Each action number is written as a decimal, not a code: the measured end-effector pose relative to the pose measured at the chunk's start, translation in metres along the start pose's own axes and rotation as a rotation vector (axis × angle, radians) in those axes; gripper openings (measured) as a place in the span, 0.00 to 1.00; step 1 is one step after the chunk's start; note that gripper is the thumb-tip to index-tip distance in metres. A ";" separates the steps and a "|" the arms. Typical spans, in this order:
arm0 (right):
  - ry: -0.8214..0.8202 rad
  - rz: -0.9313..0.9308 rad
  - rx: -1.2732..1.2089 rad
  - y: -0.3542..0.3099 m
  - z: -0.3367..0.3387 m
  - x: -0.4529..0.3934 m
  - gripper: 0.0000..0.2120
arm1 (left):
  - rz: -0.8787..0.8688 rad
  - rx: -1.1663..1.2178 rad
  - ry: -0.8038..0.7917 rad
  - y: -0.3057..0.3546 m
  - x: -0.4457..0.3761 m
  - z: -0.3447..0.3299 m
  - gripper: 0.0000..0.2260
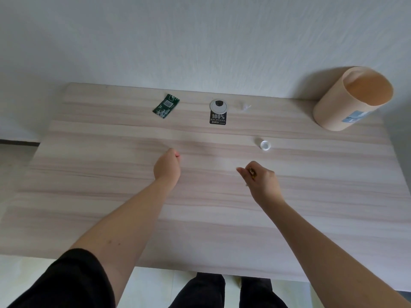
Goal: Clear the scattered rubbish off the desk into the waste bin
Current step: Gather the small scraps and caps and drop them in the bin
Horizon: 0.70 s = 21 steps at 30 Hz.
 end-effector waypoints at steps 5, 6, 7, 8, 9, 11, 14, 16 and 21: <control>0.018 0.020 0.048 0.004 0.029 0.007 0.17 | -0.007 0.108 0.094 -0.020 0.011 0.018 0.04; 0.016 0.024 0.058 0.005 0.033 0.009 0.17 | -0.008 0.120 0.109 -0.024 0.013 0.023 0.04; 0.012 0.024 0.066 0.006 0.037 0.010 0.17 | -0.012 0.124 0.121 -0.027 0.014 0.028 0.04; 0.007 0.024 0.070 0.006 0.041 0.010 0.17 | -0.021 0.122 0.133 -0.028 0.017 0.034 0.04; 0.003 0.026 0.071 0.006 0.045 0.011 0.17 | -0.037 0.117 0.142 -0.025 0.020 0.039 0.04; -0.001 0.037 0.084 0.006 0.054 0.010 0.17 | -0.092 0.103 0.150 -0.010 0.026 0.049 0.03; 0.008 0.038 0.106 0.010 0.077 0.005 0.17 | -0.232 0.051 0.160 0.036 0.040 0.060 0.03; 0.020 0.031 0.111 0.015 0.099 -0.001 0.16 | -0.344 0.026 0.169 0.079 0.054 0.067 0.03; 0.112 0.085 0.094 0.041 0.175 -0.024 0.16 | -0.584 0.037 0.187 0.207 0.092 0.067 0.02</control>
Point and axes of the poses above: each hand's wrist, its own x-axis away from the middle knuckle, its own z-axis out of the back of the hand, y = z × x, the point moved 5 cm from there along -x, towards the middle knuckle, and after that the axes turned 11 degrees about z, right-handed, at the moved point
